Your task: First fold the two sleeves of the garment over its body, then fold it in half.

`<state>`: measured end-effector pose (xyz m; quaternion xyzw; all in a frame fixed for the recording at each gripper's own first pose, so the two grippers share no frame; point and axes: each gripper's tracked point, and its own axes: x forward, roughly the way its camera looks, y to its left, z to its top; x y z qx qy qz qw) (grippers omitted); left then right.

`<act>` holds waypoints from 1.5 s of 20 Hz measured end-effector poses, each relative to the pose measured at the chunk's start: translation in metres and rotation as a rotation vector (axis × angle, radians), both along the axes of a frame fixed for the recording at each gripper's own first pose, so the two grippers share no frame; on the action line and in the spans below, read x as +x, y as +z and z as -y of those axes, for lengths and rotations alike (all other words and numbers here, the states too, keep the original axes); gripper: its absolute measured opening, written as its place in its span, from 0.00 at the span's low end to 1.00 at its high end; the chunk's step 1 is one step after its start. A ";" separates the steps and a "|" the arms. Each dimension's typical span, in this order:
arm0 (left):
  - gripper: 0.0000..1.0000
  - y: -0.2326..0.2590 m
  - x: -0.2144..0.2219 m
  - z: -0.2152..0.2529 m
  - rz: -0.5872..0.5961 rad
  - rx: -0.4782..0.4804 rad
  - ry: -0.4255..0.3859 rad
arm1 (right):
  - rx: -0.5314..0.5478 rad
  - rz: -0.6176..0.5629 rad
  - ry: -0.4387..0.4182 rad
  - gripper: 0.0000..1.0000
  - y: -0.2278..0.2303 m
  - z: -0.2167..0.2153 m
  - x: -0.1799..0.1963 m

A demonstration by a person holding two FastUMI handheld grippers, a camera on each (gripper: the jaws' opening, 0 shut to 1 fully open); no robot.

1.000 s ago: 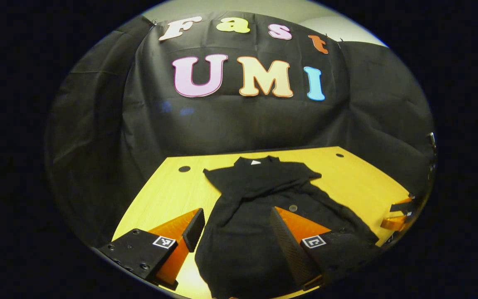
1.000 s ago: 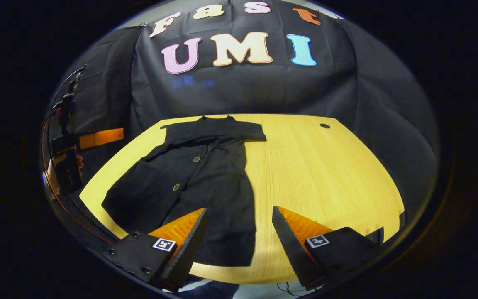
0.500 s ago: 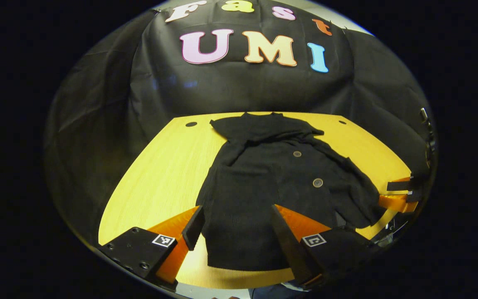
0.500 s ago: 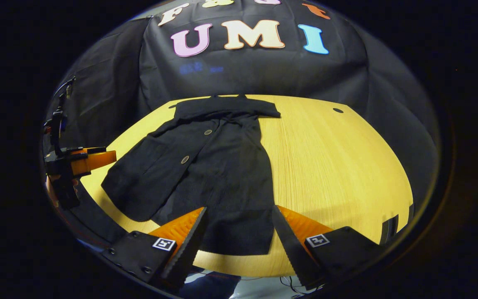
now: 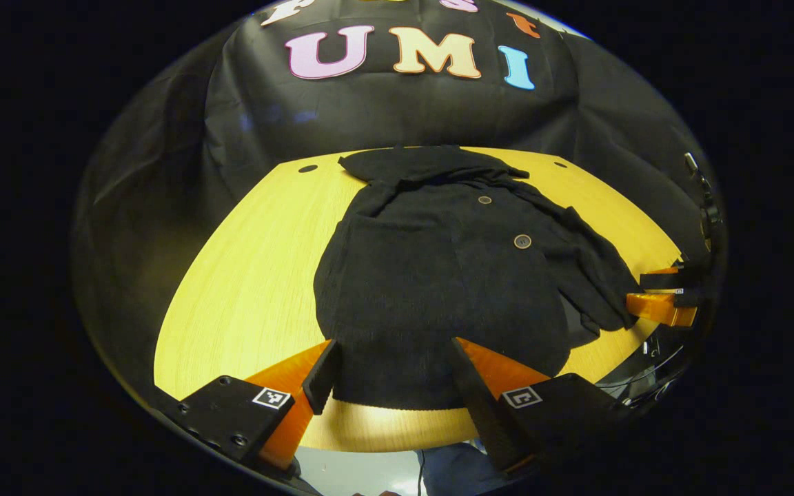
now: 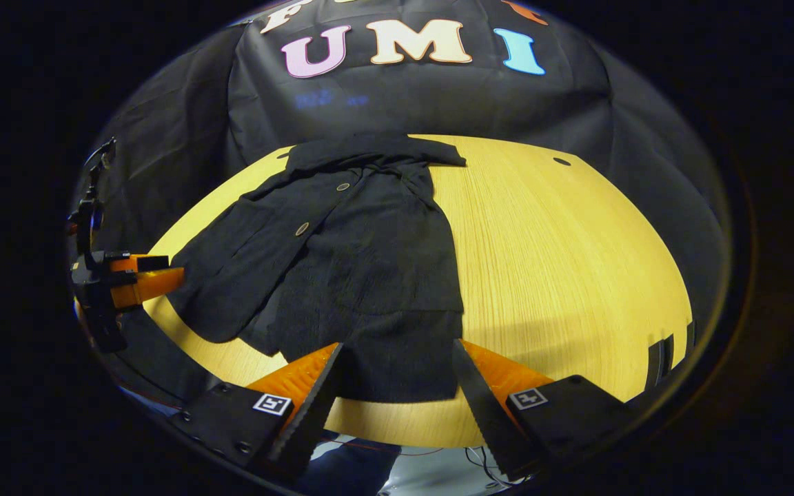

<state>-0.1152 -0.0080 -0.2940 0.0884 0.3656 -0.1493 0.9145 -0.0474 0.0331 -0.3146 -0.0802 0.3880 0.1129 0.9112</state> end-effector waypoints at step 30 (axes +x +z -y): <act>0.67 -0.021 -0.011 0.000 -0.067 -0.011 0.001 | 0.016 -0.007 0.113 0.28 -0.008 -0.029 -0.011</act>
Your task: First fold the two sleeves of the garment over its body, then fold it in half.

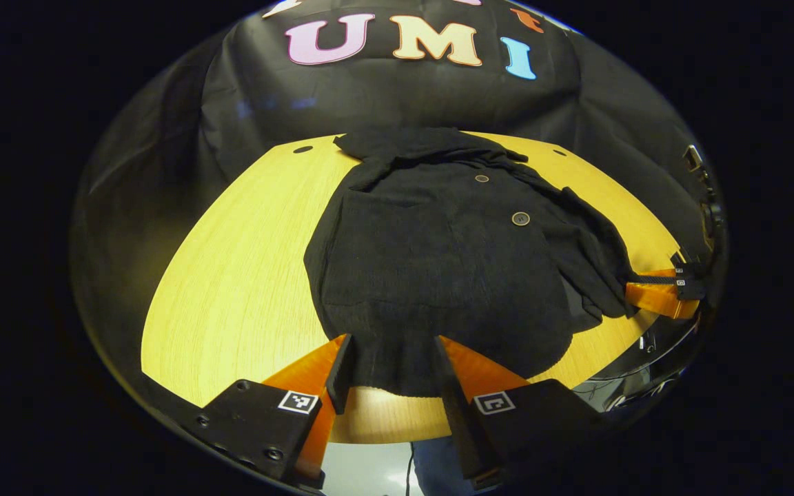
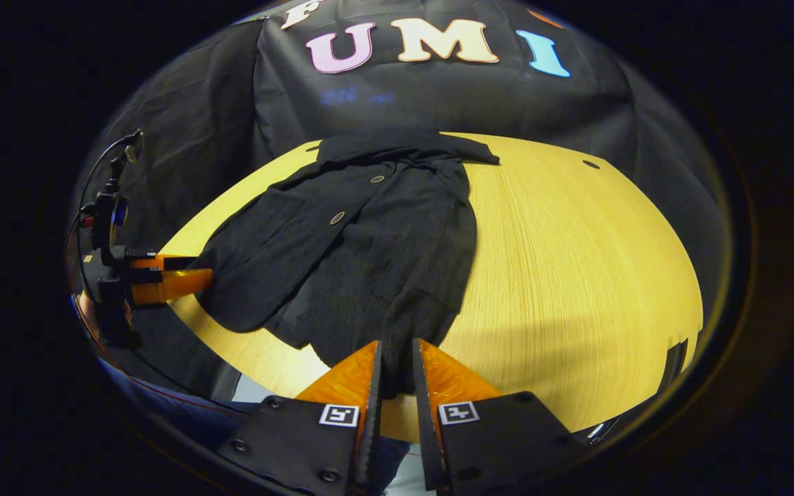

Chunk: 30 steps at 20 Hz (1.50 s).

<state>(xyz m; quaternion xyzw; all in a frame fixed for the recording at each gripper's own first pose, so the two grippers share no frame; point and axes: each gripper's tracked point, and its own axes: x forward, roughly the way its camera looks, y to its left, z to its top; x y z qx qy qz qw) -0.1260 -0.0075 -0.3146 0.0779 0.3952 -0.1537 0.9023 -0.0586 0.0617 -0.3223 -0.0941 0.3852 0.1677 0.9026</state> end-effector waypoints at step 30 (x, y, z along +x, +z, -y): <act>0.00 0.077 0.076 0.025 0.151 -0.133 0.084 | -0.070 0.152 0.054 0.11 0.080 -0.016 0.059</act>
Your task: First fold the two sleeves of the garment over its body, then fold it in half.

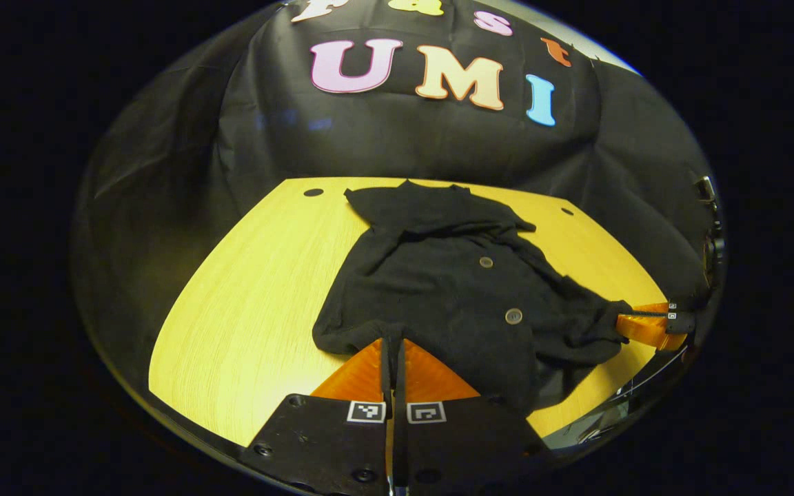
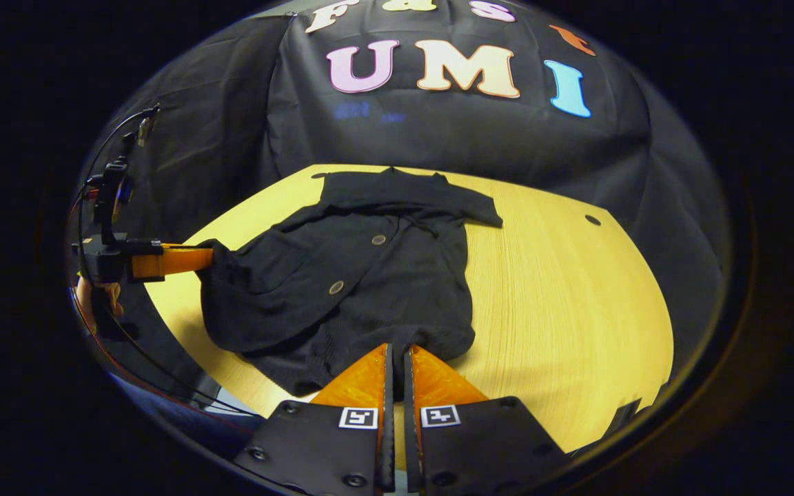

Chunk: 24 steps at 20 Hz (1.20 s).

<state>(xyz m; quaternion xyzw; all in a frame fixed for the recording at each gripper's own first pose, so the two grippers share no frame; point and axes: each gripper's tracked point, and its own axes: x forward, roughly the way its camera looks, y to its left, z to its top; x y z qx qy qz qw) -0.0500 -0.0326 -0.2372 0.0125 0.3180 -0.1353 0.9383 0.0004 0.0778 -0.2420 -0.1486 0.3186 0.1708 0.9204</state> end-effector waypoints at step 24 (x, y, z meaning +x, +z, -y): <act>0.00 0.108 0.219 0.052 0.251 -0.066 -0.013 | -0.031 0.278 -0.032 0.08 0.142 -0.012 0.212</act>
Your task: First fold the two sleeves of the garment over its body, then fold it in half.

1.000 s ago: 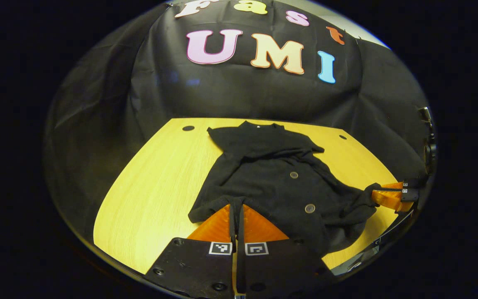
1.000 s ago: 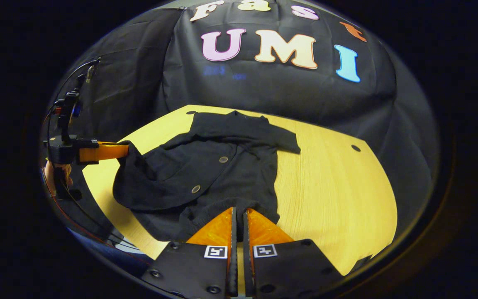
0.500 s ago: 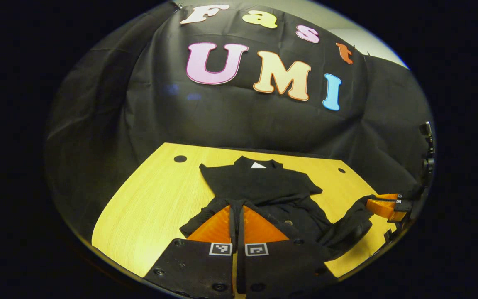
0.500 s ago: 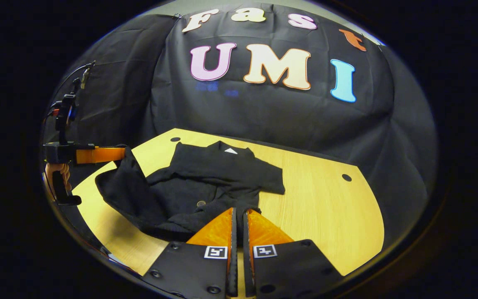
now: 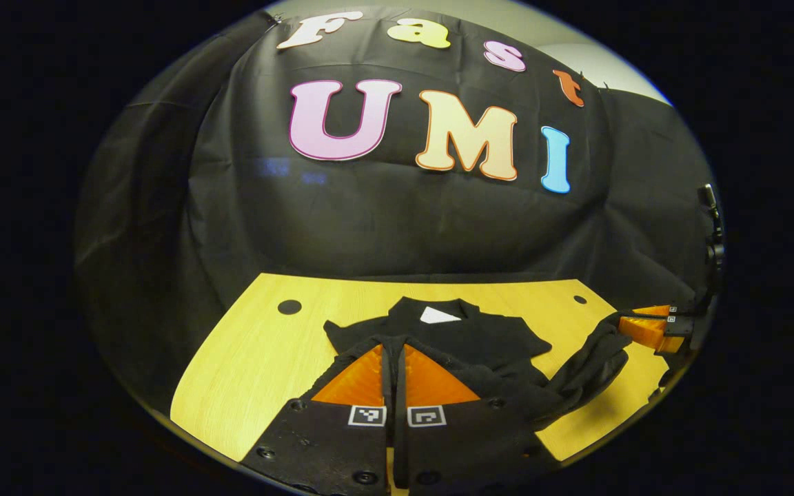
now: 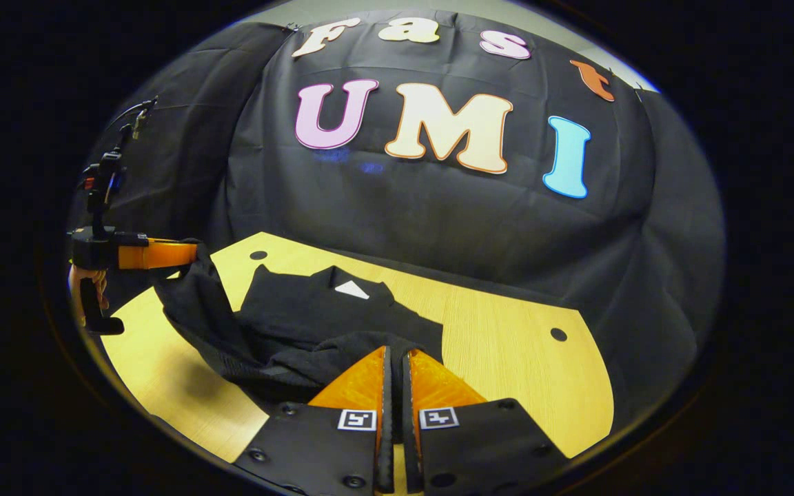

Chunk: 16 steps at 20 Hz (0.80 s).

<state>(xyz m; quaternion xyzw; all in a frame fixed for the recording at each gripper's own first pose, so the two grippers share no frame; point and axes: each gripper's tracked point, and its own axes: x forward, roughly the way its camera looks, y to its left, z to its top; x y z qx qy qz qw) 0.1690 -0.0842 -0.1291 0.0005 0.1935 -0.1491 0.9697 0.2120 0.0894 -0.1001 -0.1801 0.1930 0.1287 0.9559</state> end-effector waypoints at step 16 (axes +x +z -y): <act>0.00 -0.052 0.136 -0.004 -0.060 -0.002 0.141 | -0.012 -0.028 -0.078 0.08 -0.016 -0.009 0.156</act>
